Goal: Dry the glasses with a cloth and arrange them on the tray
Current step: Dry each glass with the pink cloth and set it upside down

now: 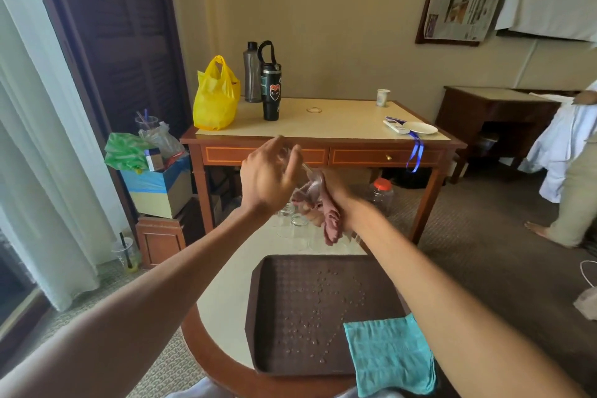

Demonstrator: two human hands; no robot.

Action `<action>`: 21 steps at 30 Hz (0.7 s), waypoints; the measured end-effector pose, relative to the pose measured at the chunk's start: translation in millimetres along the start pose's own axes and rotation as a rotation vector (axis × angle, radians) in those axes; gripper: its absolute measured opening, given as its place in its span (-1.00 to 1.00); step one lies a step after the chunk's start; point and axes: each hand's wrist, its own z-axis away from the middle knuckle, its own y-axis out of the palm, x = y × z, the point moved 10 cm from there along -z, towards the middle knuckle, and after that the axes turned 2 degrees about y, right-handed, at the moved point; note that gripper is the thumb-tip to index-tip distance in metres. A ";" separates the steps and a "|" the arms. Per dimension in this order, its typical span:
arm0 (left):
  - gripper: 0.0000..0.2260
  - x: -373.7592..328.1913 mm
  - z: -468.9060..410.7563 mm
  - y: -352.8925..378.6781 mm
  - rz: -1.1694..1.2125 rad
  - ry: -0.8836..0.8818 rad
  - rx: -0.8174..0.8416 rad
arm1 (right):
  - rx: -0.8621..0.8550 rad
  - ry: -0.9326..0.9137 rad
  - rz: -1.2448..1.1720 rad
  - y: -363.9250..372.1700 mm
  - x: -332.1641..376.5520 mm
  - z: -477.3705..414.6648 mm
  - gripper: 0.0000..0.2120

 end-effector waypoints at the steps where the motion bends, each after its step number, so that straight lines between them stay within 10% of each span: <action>1: -0.74 -11.2 0.8 -0.4 0.012 0.124 0.030 | 0.101 0.106 -0.018 6.0 -10.4 1.2 -0.57; 6: -0.72 -7.7 -1.2 8.0 0.013 0.159 0.116 | 0.105 0.174 -0.107 11.0 -20.9 4.3 -0.59; 15: -0.46 80.1 18.7 40.2 0.149 -0.771 0.262 | -0.609 -0.389 0.327 -32.6 17.8 2.0 -0.23; 21: -0.68 23.3 2.7 5.6 -0.097 -0.136 0.096 | -0.237 -0.124 0.044 -9.0 -0.9 -10.4 -0.50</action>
